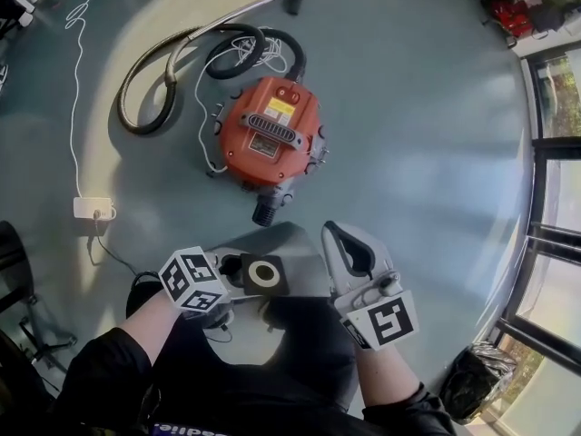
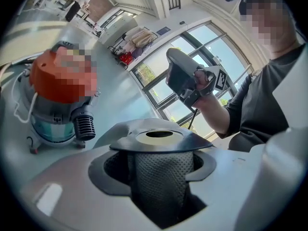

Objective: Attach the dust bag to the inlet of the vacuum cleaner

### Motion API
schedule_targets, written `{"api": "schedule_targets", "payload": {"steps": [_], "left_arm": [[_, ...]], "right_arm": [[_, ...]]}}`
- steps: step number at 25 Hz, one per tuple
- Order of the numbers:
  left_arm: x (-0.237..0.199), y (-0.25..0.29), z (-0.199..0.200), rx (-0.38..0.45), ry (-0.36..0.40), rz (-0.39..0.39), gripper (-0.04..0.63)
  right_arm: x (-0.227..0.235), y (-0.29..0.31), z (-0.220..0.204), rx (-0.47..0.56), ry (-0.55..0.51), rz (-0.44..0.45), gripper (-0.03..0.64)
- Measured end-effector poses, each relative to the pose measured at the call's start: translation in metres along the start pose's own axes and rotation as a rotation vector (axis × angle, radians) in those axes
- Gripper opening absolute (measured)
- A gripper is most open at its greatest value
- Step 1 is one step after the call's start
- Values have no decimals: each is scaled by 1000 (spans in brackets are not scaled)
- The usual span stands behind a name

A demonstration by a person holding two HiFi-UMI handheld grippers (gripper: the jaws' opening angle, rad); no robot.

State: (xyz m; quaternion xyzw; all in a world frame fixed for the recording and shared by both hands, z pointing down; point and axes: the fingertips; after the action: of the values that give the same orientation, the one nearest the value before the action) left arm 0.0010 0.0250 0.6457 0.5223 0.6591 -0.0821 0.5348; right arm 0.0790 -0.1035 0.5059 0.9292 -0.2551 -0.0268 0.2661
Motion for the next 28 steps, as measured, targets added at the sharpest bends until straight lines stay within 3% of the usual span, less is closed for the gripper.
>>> {"api": "schedule_targets", "payload": {"steps": [12,24,28], "left_arm": [[-79,33,-20,16,-67,-21,305],[-113,51,-33,20,-78,-73,305],[-128,49,-30,41,-134,-84,305]], "right_arm": [[11,47,-57,38,-65,-9,-8],[15,65,-78,114,-120,-11,-8],[16,73,-84,112,-166,-16,-8]]}}
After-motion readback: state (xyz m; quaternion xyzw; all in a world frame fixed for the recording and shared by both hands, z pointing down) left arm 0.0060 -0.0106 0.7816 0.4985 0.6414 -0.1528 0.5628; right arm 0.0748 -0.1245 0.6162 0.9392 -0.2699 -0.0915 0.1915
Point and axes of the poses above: the fingertips, and each gripper's own axes: y forward along the fingers, x to its right, z out of its top, and after that the axes turned 10 degrees about -x, right-handed
